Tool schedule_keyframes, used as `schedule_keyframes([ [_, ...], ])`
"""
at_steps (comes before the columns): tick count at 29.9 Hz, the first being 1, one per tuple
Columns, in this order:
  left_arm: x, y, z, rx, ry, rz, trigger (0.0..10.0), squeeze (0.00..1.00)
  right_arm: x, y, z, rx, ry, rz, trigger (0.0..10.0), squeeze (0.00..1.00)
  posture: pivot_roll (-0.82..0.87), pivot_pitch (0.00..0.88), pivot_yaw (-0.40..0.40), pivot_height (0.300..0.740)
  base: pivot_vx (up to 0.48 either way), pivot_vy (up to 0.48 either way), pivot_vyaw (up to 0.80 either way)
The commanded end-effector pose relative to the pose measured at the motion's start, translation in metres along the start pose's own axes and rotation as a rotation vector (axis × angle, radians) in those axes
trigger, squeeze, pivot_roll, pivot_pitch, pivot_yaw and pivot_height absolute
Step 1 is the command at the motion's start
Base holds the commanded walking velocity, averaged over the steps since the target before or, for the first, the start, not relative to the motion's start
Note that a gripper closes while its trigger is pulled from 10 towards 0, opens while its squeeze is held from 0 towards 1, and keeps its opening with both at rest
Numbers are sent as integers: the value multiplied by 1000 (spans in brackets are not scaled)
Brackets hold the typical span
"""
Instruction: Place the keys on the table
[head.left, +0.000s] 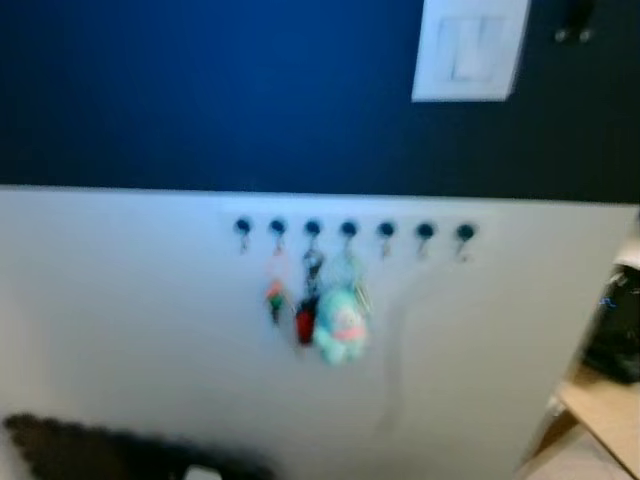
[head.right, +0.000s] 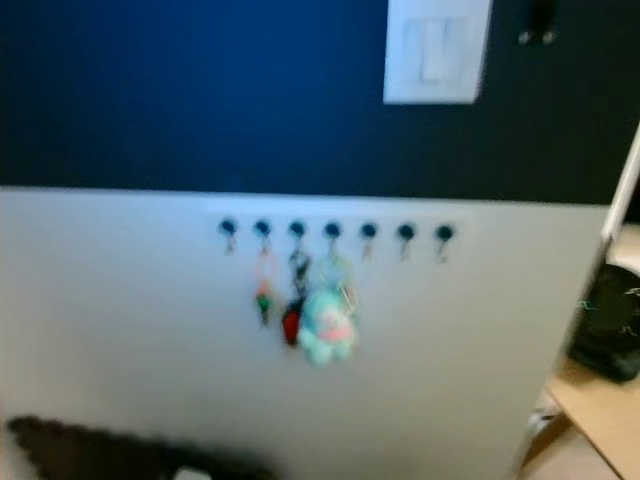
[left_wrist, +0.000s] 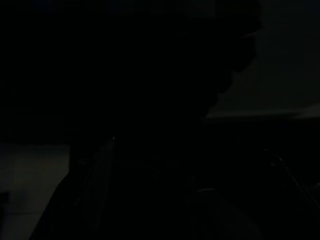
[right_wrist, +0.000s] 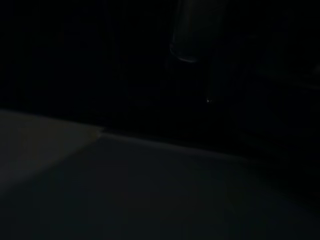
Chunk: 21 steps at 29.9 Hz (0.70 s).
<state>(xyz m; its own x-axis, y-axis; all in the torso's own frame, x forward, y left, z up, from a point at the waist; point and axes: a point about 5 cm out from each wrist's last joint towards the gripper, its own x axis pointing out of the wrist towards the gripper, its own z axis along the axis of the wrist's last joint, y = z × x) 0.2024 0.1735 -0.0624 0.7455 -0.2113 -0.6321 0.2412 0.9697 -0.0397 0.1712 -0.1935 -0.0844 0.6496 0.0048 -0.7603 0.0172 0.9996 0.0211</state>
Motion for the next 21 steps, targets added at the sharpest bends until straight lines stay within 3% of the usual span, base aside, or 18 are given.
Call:
schedule_keyframes([
  [1,0,-1,-1,10,12,-7,10000,0,0,2,-2,14,7,-2,10000,0,86,0,-2,740,0,0,800],
  [8,1,-1,0,15,14,-13,10000,0,0,2,-2,10,9,0,10000,0,89,0,-2,740,0,0,793],
  [11,1,-1,0,18,20,-16,10000,0,0,1,-3,55,17,-16,10000,0,88,0,-2,740,0,0,0],
  [21,3,-2,2,43,25,-33,10000,0,-1,4,-6,53,25,-5,10000,0,84,0,8,740,0,0,0],
])
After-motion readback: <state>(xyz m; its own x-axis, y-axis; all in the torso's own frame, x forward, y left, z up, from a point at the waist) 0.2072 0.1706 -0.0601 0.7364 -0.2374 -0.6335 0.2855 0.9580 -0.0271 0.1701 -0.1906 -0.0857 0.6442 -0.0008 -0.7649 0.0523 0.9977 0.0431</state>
